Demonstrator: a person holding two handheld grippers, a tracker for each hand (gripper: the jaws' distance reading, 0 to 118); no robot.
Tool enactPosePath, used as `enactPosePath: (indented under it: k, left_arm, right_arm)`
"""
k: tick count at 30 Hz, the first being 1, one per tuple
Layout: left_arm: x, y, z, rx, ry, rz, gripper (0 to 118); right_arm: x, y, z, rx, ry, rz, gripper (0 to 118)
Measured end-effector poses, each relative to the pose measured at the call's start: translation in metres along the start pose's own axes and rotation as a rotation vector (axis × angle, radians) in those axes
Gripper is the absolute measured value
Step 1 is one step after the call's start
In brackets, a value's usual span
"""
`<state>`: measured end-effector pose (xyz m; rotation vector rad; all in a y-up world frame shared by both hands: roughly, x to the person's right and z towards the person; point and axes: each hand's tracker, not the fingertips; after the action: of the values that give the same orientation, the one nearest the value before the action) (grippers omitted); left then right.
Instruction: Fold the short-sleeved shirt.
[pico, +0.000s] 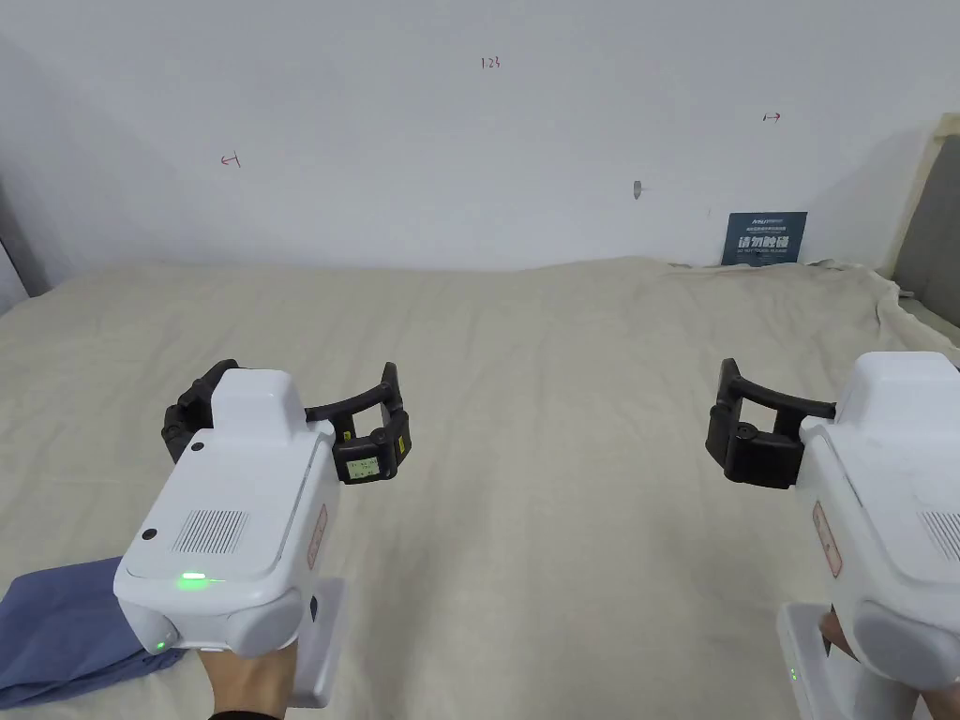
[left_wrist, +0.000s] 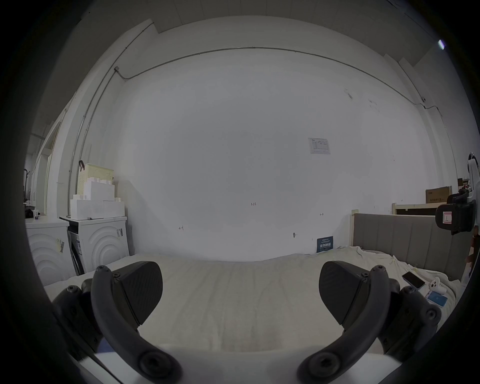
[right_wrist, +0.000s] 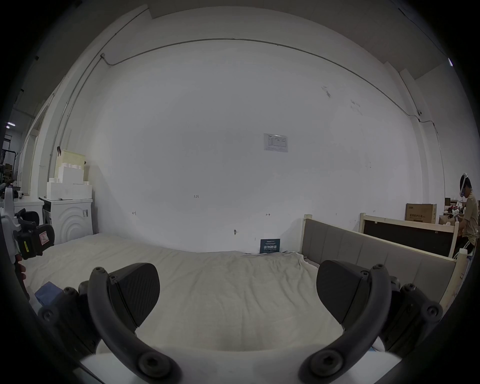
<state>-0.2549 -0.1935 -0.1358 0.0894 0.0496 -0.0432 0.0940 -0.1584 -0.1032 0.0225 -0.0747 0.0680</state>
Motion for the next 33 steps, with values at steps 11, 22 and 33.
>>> enactPosePath:
  k: [11, 22, 33]
  left_arm:
    - [0.0016, 0.0000, 0.0003, -0.001, -0.003, -0.004, 118]
    - [0.0023, -0.0020, 0.0003, -0.009, -0.005, -0.006, 118]
    - [0.0030, -0.0041, -0.0005, -0.011, -0.008, -0.012, 118]
  right_arm:
    - [-0.0023, 0.0038, 0.0017, 0.005, 0.003, -0.007, 118]
    - [0.0015, 0.0024, -0.0008, 0.002, 0.006, -0.014, 118]
    - [0.0008, 0.0022, -0.0008, 0.001, 0.011, -0.022, 118]
